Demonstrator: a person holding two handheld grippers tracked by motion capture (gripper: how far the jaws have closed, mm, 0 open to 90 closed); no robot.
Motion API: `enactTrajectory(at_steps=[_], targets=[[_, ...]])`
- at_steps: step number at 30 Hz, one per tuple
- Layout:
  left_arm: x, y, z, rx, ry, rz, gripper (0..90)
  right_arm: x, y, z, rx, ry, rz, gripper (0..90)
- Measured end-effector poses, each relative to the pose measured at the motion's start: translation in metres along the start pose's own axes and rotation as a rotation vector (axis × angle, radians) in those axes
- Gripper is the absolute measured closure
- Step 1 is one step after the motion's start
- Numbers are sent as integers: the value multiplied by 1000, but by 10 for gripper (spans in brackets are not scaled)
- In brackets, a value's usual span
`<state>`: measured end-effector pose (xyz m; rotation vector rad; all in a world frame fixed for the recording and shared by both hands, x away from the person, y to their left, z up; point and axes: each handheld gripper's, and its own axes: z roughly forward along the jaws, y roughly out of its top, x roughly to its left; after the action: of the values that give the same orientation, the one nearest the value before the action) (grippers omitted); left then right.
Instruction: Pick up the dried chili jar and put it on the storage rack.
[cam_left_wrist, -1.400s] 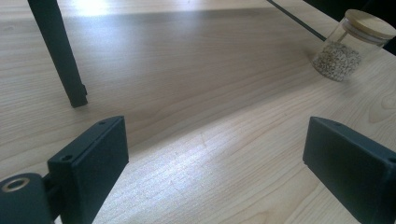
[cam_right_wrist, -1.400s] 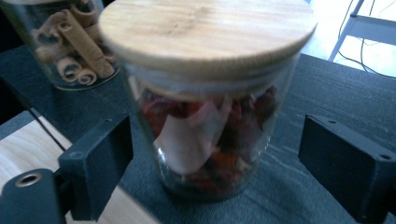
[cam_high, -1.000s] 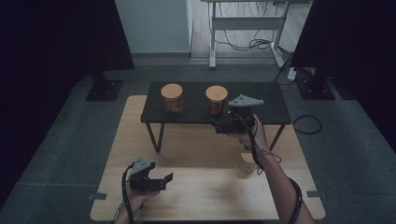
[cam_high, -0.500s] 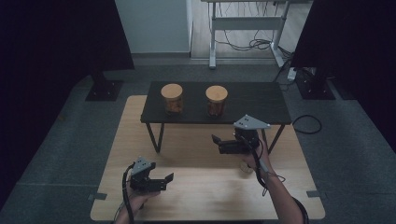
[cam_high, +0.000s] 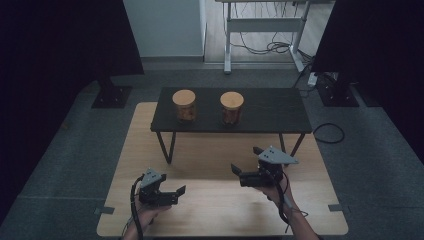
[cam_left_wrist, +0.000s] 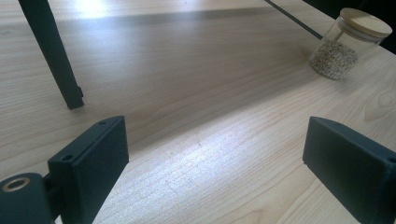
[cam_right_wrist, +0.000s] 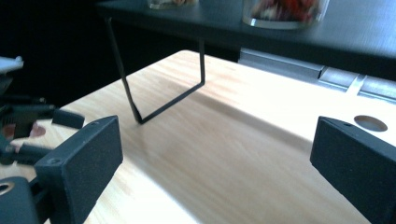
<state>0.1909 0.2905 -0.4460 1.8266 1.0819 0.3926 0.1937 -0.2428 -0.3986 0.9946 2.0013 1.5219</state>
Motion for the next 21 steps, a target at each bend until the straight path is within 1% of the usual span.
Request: enactTrajectory(at_steps=[4,6,7,8,9,10,14,16,17,21], targets=[[0,0,0,-1,1,-1,65,5,-21,-6,2,0,14,11],[0,0,0,1,2,-1,65,5,-24,-7,2,-1,16,11],[0,0,0,1,3,-2,65,8,-33,-8,2,-11,20,11],[0,0,0,1,3,-2,65,10,-37,-8,3,-21,19,9],[0,0,0,2,3,-2,65,14,-42,-8,7,-41,20,5],[0,0,1,3,3,-1,65,16,-45,-7,11,-48,26,3],[0,-1,1,7,4,0,65,16,-60,1,56,-36,52,0],[1,-1,2,10,5,-1,65,16,-65,4,70,-32,64,0],[1,-1,2,12,7,-2,65,17,-66,8,95,-29,56,0],[-1,-1,4,19,4,4,66,19,-69,14,122,-27,47,0]])
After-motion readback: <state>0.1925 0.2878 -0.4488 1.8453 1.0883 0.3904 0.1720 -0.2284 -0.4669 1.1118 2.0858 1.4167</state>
